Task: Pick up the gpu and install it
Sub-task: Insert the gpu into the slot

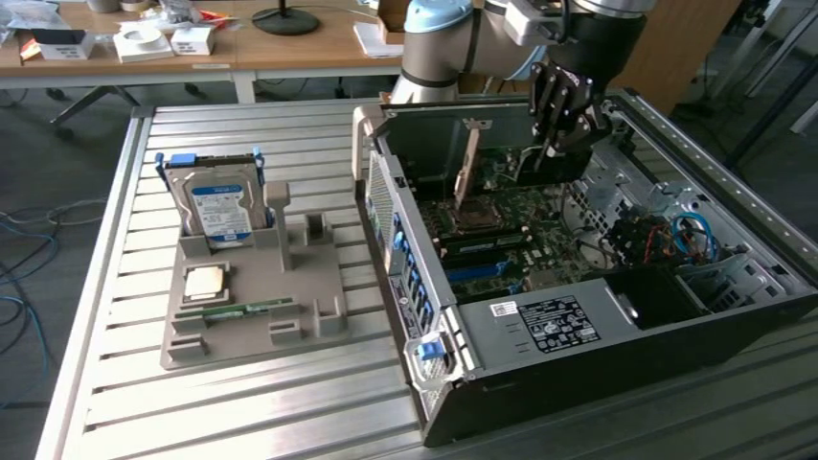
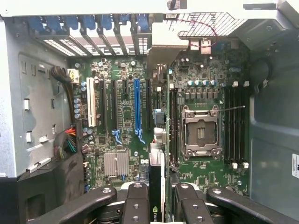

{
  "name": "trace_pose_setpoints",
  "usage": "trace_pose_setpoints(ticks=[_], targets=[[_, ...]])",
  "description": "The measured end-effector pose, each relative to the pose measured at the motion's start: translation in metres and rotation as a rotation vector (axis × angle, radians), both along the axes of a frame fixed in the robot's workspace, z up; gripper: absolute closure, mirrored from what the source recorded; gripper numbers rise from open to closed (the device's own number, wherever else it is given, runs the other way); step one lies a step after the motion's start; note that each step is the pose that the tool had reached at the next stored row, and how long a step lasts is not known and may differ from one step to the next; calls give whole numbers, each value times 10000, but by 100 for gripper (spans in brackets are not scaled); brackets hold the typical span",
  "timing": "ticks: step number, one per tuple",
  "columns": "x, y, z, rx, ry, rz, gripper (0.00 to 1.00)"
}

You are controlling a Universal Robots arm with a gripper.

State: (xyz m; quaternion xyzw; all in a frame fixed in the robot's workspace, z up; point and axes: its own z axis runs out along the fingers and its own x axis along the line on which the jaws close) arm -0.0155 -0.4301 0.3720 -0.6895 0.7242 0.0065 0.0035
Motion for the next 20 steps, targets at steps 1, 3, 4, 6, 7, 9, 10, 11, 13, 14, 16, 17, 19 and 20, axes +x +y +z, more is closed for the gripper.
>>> trace_pose_setpoints(ticks=[1, 3, 4, 6, 7, 9, 10, 11, 13, 14, 16, 17, 19, 20], targets=[[0, 0, 0, -1, 25, -1, 74], [2, 0, -1, -7, 74, 0, 74], [3, 0, -1, -12, 110, 0, 74], [4, -1, 0, -19, 166, -1, 74], [4, 0, 0, -20, 169, -2, 74], [4, 0, 0, -20, 170, -2, 74], [5, 0, 0, -19, 170, -1, 74], [5, 0, -2, -19, 170, 0, 74], [5, 0, -16, 3, 170, -1, 74], [5, 0, -24, 8, 169, -1, 74], [5, 0, -33, 8, 171, 0, 74], [5, 0, -38, 8, 170, 0, 74], [5, 0, -47, 8, 171, 0, 74], [5, 0, -50, 8, 171, 0, 74]])
